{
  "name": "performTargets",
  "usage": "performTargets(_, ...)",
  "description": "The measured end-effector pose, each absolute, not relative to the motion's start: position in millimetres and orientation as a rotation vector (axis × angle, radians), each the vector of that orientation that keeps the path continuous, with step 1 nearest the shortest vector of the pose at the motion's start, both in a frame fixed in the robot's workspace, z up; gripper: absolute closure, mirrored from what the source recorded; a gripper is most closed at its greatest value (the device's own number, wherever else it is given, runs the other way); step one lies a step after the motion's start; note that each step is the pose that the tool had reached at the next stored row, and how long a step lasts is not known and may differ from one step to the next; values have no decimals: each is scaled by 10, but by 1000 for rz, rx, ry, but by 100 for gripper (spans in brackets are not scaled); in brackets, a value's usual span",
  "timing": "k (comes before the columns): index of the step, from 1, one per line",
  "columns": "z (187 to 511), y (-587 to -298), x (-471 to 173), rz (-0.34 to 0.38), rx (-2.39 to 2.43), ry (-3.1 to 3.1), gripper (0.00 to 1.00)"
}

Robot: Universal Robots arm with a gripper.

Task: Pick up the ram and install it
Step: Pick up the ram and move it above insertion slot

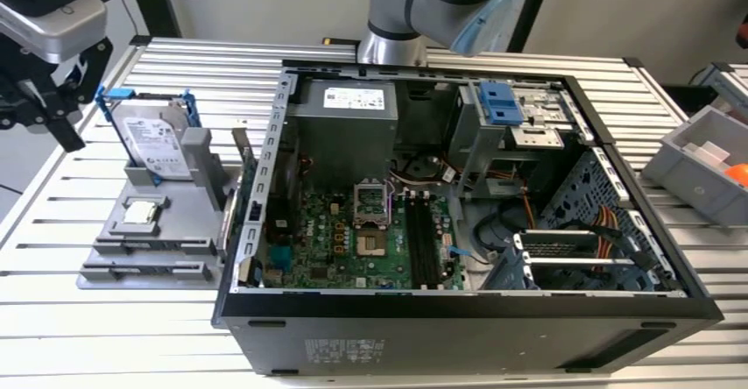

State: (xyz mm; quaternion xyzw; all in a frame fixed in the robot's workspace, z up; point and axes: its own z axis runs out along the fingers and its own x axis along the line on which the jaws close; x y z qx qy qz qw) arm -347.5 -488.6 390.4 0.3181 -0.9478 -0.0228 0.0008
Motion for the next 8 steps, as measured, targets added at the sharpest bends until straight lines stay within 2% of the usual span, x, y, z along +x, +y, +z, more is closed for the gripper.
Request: performTargets(8,3904,-4886,-3463,-71,1125,-2929,100)
